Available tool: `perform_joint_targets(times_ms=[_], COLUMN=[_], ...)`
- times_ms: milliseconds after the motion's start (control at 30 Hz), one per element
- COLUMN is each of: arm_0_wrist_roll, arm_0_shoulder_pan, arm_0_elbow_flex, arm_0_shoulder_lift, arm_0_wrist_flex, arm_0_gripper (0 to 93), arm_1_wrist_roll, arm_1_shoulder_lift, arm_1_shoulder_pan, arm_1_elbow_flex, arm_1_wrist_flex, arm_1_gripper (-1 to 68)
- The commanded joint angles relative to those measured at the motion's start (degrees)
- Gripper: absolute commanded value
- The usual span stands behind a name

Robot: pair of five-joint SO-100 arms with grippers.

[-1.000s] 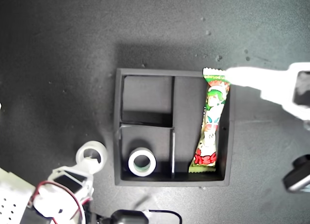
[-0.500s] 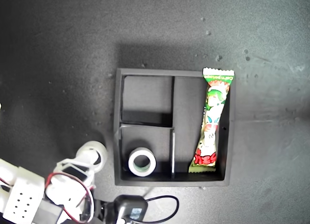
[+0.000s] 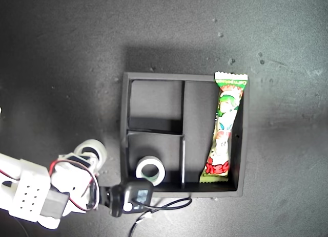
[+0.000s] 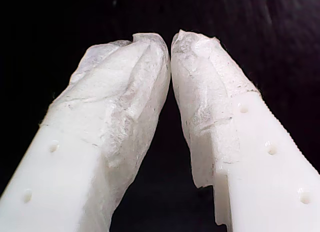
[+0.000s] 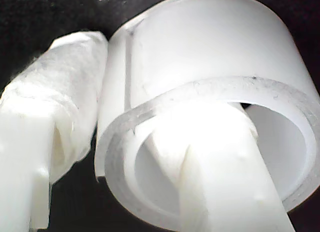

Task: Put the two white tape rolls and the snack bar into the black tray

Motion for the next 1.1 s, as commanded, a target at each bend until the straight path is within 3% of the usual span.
perform_joint_targets(times_ms=[0, 133, 300, 533, 733, 1067], arm_0_wrist_roll=[-1.4, -0.6, 5.9, 28.6, 45.4, 52.2], arm_0_shoulder_pan=[-1.3, -3.4, -7.8, -17.2, -22.5, -23.9], arm_0_elbow_flex=[-0.2, -0.5, -2.4, -12.0, -25.8, -36.8], arm_0_shoulder_lift=[6.3, 14.0, 23.0, 26.2, 15.6, -4.7], arm_0_wrist_flex=[4.9, 13.0, 20.0, 20.7, 17.0, 15.0], arm_0_gripper=[0.0, 0.0, 0.0, 0.0, 0.0, 0.0], arm_1_wrist_roll=[9.0, 13.7, 11.7, 2.3, -2.8, -15.9], arm_1_shoulder_lift=[11.4, 21.2, 33.1, 35.6, 35.6, 35.7], arm_1_shoulder_pan=[-1.9, -4.0, -2.9, -0.6, -2.0, -4.3], arm_1_elbow_flex=[23.9, 42.3, 57.1, 70.6, 81.7, 83.6], arm_1_wrist_flex=[-6.6, -14.5, -17.8, -22.1, -36.3, -42.3], arm_1_gripper=[-0.5, -0.6, -0.6, -0.6, -0.5, 0.9])
